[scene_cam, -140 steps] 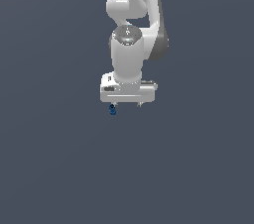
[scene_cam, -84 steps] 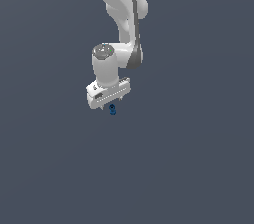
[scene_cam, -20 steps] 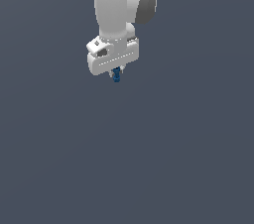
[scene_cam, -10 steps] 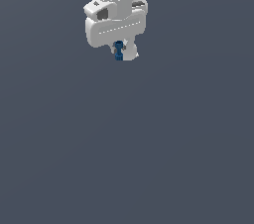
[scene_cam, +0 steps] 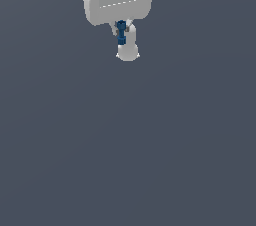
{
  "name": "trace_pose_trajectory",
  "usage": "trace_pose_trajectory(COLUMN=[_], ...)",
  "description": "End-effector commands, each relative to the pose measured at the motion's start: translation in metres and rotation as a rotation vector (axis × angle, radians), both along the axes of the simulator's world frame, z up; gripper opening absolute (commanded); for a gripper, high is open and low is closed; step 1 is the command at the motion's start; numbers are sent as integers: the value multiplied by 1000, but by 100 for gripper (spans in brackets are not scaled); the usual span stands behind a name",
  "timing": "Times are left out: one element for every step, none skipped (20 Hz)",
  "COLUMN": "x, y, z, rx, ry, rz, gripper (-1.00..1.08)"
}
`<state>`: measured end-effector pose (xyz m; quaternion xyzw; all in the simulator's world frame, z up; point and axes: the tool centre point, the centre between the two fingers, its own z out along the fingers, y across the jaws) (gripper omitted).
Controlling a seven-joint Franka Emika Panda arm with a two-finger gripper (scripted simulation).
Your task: Pick up the object and move it to a goal position.
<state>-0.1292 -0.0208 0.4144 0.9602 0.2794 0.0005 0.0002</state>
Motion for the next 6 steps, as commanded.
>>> trace_pose_trajectory(x=[-1,-1,-1,-1,-1,-1], y=[1,1,2,2,2,2], z=[8,11,12,13,14,14], rx=[0,0,0,0,0,0], ry=[1,1,1,1,1,1], rz=[0,0,0,0,0,-1], gripper=[-100,-100,-100,-100,-100,-100])
